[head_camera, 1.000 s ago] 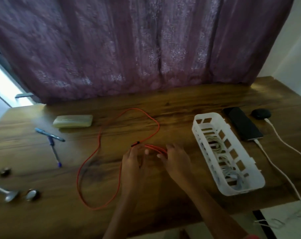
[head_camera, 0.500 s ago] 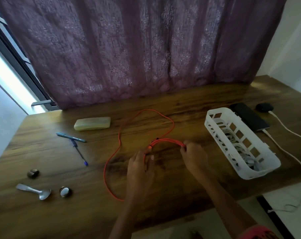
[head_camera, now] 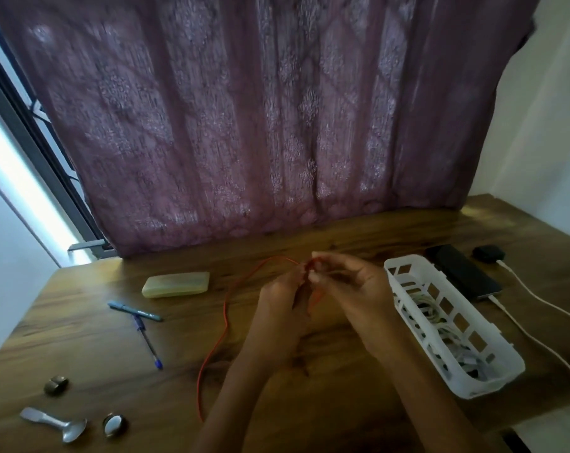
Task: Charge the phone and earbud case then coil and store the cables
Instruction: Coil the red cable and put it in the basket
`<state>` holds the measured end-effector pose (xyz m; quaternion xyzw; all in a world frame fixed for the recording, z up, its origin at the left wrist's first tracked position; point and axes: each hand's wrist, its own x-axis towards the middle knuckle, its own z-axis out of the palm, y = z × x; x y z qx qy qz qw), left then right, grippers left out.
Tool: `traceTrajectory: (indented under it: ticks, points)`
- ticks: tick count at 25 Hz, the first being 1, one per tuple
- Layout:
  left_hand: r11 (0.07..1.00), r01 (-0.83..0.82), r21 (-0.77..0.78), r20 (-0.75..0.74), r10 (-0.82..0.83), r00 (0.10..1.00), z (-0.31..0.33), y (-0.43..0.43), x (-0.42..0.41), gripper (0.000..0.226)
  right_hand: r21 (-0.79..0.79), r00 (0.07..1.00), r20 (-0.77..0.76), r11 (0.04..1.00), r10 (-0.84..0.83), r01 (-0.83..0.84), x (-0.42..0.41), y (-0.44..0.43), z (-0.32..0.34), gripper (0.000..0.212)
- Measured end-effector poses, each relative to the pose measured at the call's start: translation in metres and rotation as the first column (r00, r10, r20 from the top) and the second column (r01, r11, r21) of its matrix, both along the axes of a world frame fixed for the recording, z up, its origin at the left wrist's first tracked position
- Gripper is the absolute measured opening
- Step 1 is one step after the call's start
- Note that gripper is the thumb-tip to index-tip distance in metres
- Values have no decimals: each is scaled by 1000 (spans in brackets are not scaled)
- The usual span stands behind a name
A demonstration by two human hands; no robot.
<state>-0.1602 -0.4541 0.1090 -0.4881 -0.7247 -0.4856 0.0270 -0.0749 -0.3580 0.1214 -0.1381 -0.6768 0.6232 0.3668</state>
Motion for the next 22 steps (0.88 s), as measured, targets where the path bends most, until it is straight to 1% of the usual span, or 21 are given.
traceTrajectory:
  ticks: [1,4,5,7,8,9,10,11,12,13,14,15,17,18,20,21,22]
  points:
    - [1000,-23,20,28,23,999,6,3,4,18,68,1000,-27,998,-13,15,-3,2,4,27]
    - [998,-47,51,217,35,976,17,9,12,21,226,995,-59,969,-86,97,-11,9,10,21]
    - [998,-49,37,227,39,973,20,11,13,20,253,994,-53,962,-94,104,-12,11,10,20]
    - [992,-125,-23,176,127,976,22,9,9,17,283,994,-23,953,-106,108,-11,14,9,18]
    - [982,-180,-48,181,186,966,23,7,4,16,288,992,-12,950,-123,122,-10,16,9,18]
    - [972,-230,-47,243,235,941,25,5,0,17,297,990,-11,945,-139,136,-9,20,10,20]
    - [966,-257,-15,399,242,884,31,2,-5,20,305,991,-15,943,-132,130,-8,24,12,25]
    - [970,-243,19,606,182,774,41,1,-9,26,327,994,-21,939,-104,105,-8,28,14,29]
    - [982,-184,33,786,88,612,52,0,-13,36,377,997,-34,923,-64,72,-8,32,17,30]
    - [995,-93,23,883,23,469,65,-2,-16,49,451,998,-55,891,-26,48,-8,34,19,27]
    - [999,20,-28,902,17,432,76,-5,-17,59,516,997,-70,856,12,26,-9,36,21,24]
    - [987,137,-87,888,15,459,84,-8,-16,61,561,996,-77,828,48,3,-9,38,24,21]
    - [931,312,-189,823,-23,568,92,-8,-12,48,611,992,-46,789,120,-67,-6,43,33,20]
    - [904,375,-202,806,-64,588,93,-10,-10,42,629,989,-12,770,151,-110,-5,46,38,20]
    - [883,446,-149,816,-145,560,89,-10,-8,32,637,982,44,752,182,-168,-2,50,47,16]
    - [883,460,-88,833,-188,520,87,-10,-7,28,613,983,38,772,180,-165,-2,51,49,13]
    - [889,458,-19,851,-227,474,86,-9,-6,25,554,985,11,819,170,-148,-2,52,50,13]
